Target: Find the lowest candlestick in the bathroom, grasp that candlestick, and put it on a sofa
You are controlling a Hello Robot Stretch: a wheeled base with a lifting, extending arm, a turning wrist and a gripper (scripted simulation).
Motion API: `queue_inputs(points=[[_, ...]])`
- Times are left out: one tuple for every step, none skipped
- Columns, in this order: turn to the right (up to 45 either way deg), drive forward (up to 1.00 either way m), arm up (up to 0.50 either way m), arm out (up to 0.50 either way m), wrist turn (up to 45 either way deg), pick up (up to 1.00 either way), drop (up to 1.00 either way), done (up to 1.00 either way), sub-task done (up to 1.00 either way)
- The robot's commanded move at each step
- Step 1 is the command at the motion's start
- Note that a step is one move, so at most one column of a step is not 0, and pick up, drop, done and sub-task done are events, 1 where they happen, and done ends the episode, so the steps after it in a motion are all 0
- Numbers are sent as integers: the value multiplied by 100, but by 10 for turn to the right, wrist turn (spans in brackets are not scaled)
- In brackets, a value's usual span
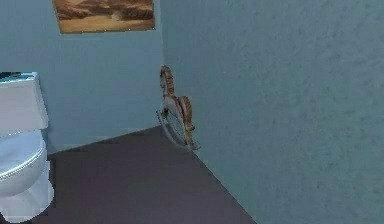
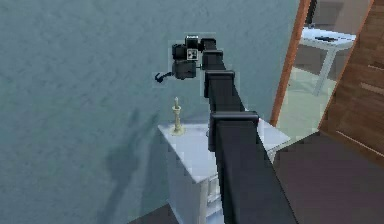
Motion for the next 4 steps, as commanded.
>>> queue_inputs(points=[[0,0,-28,0,0,0,0,0,0],[0,0,0,0,0,100,0,0,0],[0,0,10,0,0,0,0,0,0],[0,0,18,0,0,0,0,0,0]])
